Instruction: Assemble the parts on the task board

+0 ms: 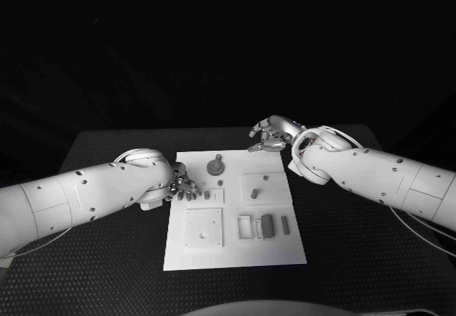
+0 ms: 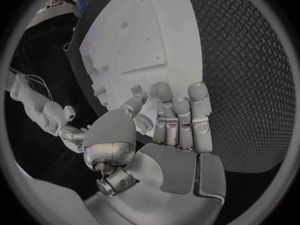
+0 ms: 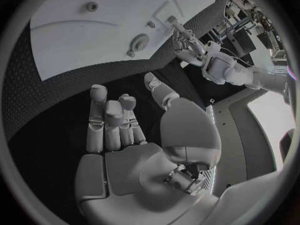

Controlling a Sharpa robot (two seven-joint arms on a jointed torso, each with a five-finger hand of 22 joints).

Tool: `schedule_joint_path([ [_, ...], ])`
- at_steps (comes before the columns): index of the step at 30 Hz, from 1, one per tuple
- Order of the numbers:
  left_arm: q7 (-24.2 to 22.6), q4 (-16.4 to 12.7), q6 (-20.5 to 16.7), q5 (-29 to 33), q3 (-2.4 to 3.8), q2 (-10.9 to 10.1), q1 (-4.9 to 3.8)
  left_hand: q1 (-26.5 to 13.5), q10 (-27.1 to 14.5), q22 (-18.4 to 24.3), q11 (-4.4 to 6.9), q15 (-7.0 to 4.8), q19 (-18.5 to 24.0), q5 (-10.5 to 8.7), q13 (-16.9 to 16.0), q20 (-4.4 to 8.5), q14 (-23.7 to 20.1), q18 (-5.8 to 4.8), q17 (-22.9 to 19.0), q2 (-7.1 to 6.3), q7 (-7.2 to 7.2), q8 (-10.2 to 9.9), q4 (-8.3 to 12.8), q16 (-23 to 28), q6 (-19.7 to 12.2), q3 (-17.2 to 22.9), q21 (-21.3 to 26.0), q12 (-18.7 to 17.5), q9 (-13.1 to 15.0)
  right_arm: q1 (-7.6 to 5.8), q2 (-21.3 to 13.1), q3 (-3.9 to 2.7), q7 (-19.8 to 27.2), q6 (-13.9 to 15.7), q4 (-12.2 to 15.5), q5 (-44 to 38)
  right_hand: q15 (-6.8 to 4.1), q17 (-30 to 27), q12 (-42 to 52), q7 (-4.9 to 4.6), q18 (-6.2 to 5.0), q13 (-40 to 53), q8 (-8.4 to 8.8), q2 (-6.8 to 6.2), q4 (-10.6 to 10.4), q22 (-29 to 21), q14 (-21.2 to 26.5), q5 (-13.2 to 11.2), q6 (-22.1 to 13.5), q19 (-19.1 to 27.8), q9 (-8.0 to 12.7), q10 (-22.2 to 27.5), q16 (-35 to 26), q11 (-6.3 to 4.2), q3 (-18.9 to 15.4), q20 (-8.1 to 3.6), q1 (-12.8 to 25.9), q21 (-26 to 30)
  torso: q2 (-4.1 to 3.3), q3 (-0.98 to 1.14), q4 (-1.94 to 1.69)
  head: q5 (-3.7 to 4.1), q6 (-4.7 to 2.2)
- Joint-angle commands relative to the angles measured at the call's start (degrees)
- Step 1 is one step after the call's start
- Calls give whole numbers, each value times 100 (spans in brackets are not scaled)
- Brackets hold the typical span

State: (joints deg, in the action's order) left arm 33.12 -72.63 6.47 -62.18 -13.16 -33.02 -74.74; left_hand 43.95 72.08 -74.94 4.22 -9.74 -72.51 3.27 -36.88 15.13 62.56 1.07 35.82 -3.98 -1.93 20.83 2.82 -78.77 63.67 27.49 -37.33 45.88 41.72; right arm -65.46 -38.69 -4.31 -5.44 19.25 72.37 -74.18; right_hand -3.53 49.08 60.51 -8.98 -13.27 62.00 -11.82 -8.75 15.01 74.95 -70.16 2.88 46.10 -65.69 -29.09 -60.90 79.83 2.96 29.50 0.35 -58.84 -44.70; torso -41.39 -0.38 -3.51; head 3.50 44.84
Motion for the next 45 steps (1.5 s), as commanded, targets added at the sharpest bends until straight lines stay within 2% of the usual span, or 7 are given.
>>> schedule_joint_path([
  [1,-44,-23,-26,-29,6,2,-2,47,45,-113,5,-36,-24,-1,0,7,7,279,10,-1,2,24,-25,-33,36,-1,-35,25,10,3,3,-2,11,-64,-1,-2,8,-6,37,-46,-172,-9,-28,-1,-33,95,46,-9,-13,-4,10,25,-29,-9,-11,-54,55,25,-2,-1,3,-2,4],
  [31,-138,-87,-215,7,28,-77,-5,69,45,-111,9,-42,-26,-2,-1,11,9,276,10,-11,5,25,-35,-35,39,-34,-45,29,10,6,3,-2,12,-59,-10,-11,8,-7,43,-47,-172,-14,-29,-4,-35,96,48,-9,-14,-3,11,28,-29,-8,-11,-53,59,26,0,-1,1,8,8],
  [32,-167,-105,-288,72,40,-93,-6,59,36,-107,5,-40,-17,-9,3,11,3,274,7,-40,1,15,-52,-27,22,-46,-40,23,5,6,2,-2,13,-56,-14,-11,8,-7,43,-47,-173,-14,-29,-4,-35,96,48,-9,-14,-3,11,28,-29,-8,-11,-53,59,26,0,0,3,11,5],
  [35,-242,-166,-508,335,242,-146,-6,42,-26,-89,-28,-10,42,-32,23,0,-46,264,-11,-161,-36,-43,-129,14,-74,-66,2,-15,-25,7,-2,-2,15,-57,-33,-2,8,-8,43,-47,-173,-15,-29,-7,-36,96,48,-10,-15,-3,11,28,-29,-8,-13,-52,63,26,2,-1,0,21,-2],
  [38,-466,-223,-1182,599,386,-258,-13,55,-94,-68,-59,21,104,-48,43,-16,-107,261,-30,-296,-65,-65,-190,60,-128,-56,57,-58,-29,7,-6,-2,10,-44,-42,2,9,-8,45,-48,-172,-17,-28,-20,-45,96,48,-10,-17,-3,12,29,-28,-7,-20,-51,79,26,0,-1,0,20,-2],
  [40,-697,-232,-1607,910,430,-314,-40,137,-116,-61,-69,30,121,-48,52,-23,-126,262,-37,-344,-76,-73,-168,77,-155,-29,77,-73,-27,7,-3,-2,11,-45,-40,3,9,-8,45,-48,-172,-18,-28,-20,-46,96,48,-9,-17,-3,12,29,-28,-7,-20,-51,80,26,4,2,0,31,-12],
  [45,-1797,-201,-2423,1402,430,-338,-75,709,-856,338,-461,458,843,-27,488,-416,-773,135,-423,-521,-427,-314,163,873,-711,138,828,-817,-116,7,-15,-2,12,-35,-42,3,9,-8,46,-48,-172,-18,-28,-21,-47,96,47,-9,-18,-4,12,30,-28,-7,-20,-51,82,26,6,3,-10,34,-20],
])
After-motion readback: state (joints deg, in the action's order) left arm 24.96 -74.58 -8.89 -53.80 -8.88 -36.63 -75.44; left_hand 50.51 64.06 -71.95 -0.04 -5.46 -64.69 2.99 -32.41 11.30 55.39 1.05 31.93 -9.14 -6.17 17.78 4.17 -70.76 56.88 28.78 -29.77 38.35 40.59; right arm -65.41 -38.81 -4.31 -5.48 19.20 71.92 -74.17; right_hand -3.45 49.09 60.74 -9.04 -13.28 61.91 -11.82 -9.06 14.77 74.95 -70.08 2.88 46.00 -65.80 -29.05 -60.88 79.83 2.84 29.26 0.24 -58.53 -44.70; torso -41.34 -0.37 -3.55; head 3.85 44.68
